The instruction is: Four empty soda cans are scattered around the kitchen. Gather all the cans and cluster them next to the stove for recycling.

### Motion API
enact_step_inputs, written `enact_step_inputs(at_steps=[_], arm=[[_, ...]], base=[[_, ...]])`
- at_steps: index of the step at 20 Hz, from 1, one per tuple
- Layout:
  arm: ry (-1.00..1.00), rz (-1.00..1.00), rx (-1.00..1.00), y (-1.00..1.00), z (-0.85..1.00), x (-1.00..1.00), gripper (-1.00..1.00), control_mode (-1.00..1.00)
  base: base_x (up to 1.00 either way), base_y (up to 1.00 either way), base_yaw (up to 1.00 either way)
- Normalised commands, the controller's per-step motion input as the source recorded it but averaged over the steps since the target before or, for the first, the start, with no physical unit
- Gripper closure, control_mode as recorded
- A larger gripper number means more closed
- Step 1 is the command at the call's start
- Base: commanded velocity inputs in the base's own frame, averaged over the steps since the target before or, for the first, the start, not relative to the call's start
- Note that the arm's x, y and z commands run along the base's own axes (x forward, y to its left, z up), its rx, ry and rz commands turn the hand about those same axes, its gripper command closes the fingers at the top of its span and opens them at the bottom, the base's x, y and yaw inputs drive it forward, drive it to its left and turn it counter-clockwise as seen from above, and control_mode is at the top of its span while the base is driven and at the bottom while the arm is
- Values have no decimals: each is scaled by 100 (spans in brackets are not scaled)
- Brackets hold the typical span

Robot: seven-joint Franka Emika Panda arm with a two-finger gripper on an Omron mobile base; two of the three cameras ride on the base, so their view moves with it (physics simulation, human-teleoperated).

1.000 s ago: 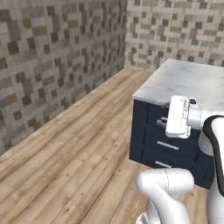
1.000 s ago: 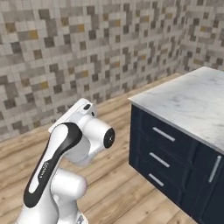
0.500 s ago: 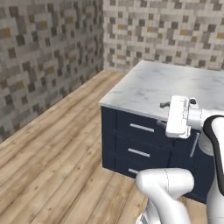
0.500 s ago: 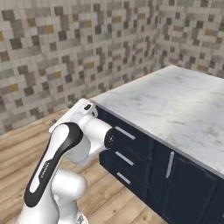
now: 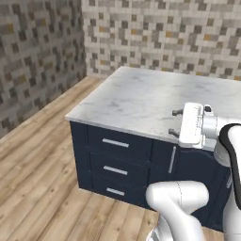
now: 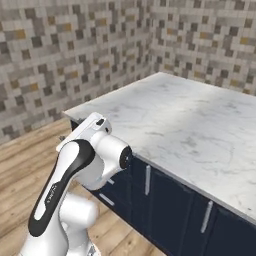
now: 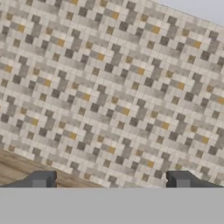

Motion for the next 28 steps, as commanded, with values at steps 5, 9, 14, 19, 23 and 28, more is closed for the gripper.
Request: enact_step_inputs(at_steps=[5, 9, 14, 19, 23, 28], arm=[[0, 0, 0, 0, 0, 0, -100, 100], [0, 0, 0, 0, 0, 0, -100, 100], [0, 0, 0, 0, 0, 0, -100, 100], [0, 0, 0, 0, 0, 0, -100, 100], [0, 0, 0, 0, 0, 0, -100, 100], [0, 0, 0, 0, 0, 0, -100, 100]], base=[[2, -82, -20], [0, -81, -19], [0, -75, -21], [-2, -68, -23], [-2, -71, -22], [0, -83, -19]])
